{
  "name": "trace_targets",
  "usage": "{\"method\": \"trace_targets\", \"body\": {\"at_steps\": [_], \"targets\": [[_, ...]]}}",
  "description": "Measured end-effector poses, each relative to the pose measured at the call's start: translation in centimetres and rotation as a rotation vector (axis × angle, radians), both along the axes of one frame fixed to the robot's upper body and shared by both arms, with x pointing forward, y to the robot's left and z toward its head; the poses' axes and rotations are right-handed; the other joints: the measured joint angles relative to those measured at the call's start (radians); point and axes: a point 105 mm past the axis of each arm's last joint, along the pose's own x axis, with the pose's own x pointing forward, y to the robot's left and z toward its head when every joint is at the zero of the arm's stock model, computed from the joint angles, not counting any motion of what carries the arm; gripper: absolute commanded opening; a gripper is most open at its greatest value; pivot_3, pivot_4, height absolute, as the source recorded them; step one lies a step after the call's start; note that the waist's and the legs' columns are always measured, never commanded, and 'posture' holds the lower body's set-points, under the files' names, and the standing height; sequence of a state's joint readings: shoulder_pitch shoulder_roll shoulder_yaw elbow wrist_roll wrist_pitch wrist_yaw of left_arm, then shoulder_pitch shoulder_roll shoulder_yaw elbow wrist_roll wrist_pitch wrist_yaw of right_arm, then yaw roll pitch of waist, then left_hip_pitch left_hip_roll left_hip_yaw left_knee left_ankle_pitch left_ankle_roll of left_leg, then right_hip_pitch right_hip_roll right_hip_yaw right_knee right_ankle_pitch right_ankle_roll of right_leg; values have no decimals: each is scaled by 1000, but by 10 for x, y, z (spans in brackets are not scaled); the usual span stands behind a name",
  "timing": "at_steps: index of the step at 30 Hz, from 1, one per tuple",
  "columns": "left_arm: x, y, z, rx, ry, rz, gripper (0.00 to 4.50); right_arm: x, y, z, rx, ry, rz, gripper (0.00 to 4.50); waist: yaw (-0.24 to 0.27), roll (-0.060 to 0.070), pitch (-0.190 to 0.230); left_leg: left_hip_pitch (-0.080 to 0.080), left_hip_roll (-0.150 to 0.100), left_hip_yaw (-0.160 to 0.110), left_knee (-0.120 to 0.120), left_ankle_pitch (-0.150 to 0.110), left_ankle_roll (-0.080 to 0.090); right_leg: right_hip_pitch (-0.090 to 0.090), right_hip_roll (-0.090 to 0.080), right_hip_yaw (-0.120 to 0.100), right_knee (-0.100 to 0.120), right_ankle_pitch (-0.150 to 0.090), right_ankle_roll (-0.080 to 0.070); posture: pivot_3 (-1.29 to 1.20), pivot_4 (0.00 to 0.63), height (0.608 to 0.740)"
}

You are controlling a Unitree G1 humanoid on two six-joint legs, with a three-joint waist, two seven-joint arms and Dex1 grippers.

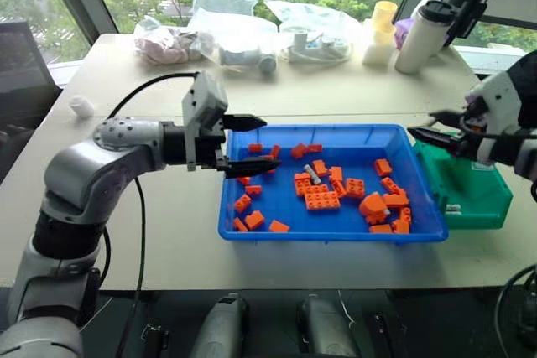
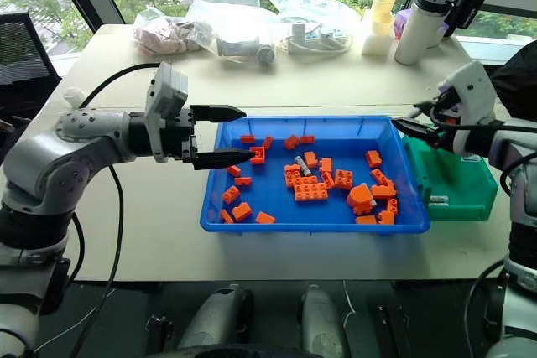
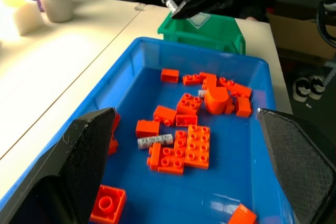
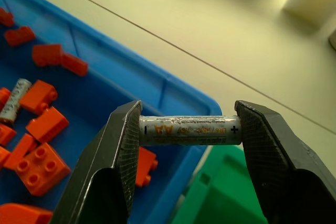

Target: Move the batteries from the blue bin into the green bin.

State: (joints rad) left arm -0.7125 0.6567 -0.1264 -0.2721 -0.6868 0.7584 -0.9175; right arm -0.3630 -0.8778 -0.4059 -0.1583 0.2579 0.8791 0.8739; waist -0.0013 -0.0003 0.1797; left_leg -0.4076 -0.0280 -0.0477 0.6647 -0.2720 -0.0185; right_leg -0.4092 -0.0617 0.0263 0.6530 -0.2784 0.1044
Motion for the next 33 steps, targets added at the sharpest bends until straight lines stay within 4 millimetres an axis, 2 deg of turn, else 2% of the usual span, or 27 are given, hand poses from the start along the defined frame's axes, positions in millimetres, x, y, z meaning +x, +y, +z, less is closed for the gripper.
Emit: {"method": "trace_targets", "body": {"at_steps": [2,6,12,14,17,21,23,26,29,31,33], "targets": [[3,-7,-9,23,0,-29,4500,-6,-7,-6,-9,4,-56,2199,-15,0,0,1,1,0,0,0,0,0,1,1,1,0,0,0,150,740],[8,-6,-16,49,-4,-41,4500,-10,-25,-13,11,4,-174,2199,-19,0,0,1,2,1,0,0,0,0,2,1,2,0,0,0,150,740],[8,-8,-17,49,-14,-44,4500,-9,-30,-12,51,-16,-219,2199,-9,0,0,1,1,0,1,0,0,0,1,1,1,0,0,0,150,740],[9,-7,-17,52,-16,-40,4500,-7,-35,-14,58,-14,-243,3249,-9,0,0,1,1,0,1,0,0,0,1,1,1,0,0,0,150,740],[9,-6,-17,58,-20,-32,4500,-6,-41,-18,65,-5,-265,4464,-10,0,0,1,1,0,1,0,0,0,1,1,1,0,0,0,150,740],[10,-3,-16,61,-28,-21,4500,-4,-47,-18,50,-10,-279,4464,-13,0,0,1,1,0,1,0,0,0,1,1,1,0,0,0,150,740],[10,-1,-14,63,-33,-13,4500,-1,-45,-11,54,-32,-273,4464,-14,0,0,1,2,0,1,0,0,0,2,1,1,0,0,0,150,740],[10,1,-13,69,-39,-7,4500,4,-37,1,64,-64,-238,4464,-13,0,0,1,2,0,1,0,0,0,2,1,1,0,0,0,150,740],[11,6,-12,81,-44,8,4500,7,-19,10,87,-78,-158,4464,-12,0,0,1,2,0,1,0,0,0,2,0,1,0,0,0,150,740],[10,16,-15,117,-31,20,4500,7,13,13,105,-61,-22,4464,-18,0,0,1,2,0,1,0,0,0,2,1,1,0,0,0,150,740],[8,30,-18,174,-22,37,4500,7,55,10,113,-30,150,4464,-24,0,0,1,4,-1,1,0,0,0,4,1,1,0,0,0,150,740]]}}
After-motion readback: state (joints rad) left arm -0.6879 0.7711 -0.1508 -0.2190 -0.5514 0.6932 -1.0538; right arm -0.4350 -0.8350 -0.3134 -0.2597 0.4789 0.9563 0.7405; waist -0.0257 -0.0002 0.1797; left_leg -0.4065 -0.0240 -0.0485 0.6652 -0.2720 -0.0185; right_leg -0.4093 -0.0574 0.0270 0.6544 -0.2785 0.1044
